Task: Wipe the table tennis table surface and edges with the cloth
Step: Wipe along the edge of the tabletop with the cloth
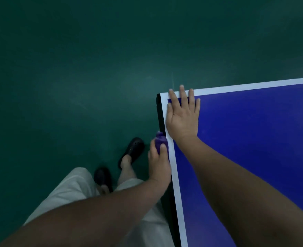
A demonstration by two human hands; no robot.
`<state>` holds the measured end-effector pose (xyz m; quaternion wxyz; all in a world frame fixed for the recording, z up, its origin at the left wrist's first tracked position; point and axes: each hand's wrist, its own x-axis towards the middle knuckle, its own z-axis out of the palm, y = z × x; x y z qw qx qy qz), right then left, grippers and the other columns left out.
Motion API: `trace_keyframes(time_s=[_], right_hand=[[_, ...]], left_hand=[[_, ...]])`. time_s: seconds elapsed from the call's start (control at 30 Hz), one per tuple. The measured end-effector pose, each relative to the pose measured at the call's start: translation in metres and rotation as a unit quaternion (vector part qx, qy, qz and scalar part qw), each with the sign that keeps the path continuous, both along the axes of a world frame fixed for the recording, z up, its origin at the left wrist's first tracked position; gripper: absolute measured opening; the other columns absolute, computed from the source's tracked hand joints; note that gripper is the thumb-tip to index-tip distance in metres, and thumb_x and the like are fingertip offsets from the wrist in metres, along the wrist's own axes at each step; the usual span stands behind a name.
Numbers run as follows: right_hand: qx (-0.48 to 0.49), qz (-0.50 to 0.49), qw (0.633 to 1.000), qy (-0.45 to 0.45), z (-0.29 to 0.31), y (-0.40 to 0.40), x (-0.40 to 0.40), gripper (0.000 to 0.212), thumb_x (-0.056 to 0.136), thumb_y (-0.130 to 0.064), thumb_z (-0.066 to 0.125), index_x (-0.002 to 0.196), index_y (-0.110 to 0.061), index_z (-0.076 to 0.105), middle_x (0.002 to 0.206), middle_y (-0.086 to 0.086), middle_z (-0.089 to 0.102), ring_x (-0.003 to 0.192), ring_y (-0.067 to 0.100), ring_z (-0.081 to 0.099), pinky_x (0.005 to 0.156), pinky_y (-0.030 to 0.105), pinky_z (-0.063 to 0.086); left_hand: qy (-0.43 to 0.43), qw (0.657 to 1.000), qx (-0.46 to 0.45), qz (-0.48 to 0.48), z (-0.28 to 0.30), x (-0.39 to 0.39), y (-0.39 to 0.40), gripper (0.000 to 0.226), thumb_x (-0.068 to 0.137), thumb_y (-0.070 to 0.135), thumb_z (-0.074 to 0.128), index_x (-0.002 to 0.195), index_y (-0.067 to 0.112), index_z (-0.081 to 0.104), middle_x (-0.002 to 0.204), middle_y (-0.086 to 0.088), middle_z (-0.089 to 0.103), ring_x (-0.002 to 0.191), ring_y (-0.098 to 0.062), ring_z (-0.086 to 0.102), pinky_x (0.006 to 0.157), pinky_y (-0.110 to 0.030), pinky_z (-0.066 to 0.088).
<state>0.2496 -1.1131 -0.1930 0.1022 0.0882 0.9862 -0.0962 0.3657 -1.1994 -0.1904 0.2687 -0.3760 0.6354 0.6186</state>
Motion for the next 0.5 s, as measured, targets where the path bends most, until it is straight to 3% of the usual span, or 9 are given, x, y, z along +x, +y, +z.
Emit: trace_keyframes(time_s=[0.07,0.13,0.27,0.4,0.5], right_hand=[[0.023,-0.009,1.0,-0.008,-0.003,-0.002,-0.001,0.057,0.105,-0.045,0.01,0.159,-0.031,0.019,0.168,-0.002,0.009,0.155,0.024,-0.004,0.125,0.049,-0.003],[0.029,-0.004,1.0,-0.011,-0.003,0.0,0.001,0.058,0.104,-0.045,0.009,0.159,-0.028,0.017,0.168,0.0,0.008,0.155,0.024,-0.005,0.125,0.049,-0.003],[0.032,-0.013,0.999,-0.011,-0.002,-0.002,-0.001,0.058,0.104,-0.043,0.014,0.158,-0.027,0.024,0.168,0.0,0.014,0.155,0.025,0.001,0.125,0.049,0.0],[0.018,-0.027,0.999,0.018,0.0,-0.003,0.0,0.054,0.104,-0.041,0.024,0.156,-0.026,0.032,0.166,0.004,0.021,0.154,0.027,0.009,0.125,0.05,0.007],[-0.005,-0.06,0.997,0.049,0.0,-0.006,0.0,0.052,0.103,-0.039,0.032,0.153,-0.023,0.039,0.164,0.007,0.026,0.153,0.027,0.015,0.125,0.049,0.011]], left_hand=[[-0.025,1.0,0.008,0.015,0.001,-0.003,0.002,0.033,0.105,0.039,0.042,0.136,0.05,0.038,0.129,0.012,0.044,0.102,0.0,0.049,0.079,-0.017,0.037],[-0.04,0.999,0.004,0.032,0.0,-0.022,0.004,0.031,0.104,0.039,0.041,0.135,0.047,0.042,0.125,0.02,0.045,0.107,-0.008,0.049,0.087,-0.026,0.041],[0.014,0.999,-0.01,0.038,-0.007,-0.097,0.002,0.042,0.105,0.035,0.039,0.145,0.024,0.043,0.146,-0.006,0.05,0.128,-0.024,0.05,0.11,-0.042,0.04],[0.033,0.998,0.003,0.048,-0.008,-0.167,-0.004,0.037,0.104,0.034,0.039,0.139,0.025,0.047,0.133,-0.011,0.058,0.118,-0.03,0.058,0.105,-0.049,0.046],[0.035,0.999,0.013,0.001,-0.002,-0.172,-0.014,0.036,0.104,0.038,0.041,0.14,0.031,0.045,0.138,-0.009,0.055,0.121,-0.029,0.057,0.106,-0.05,0.045]])
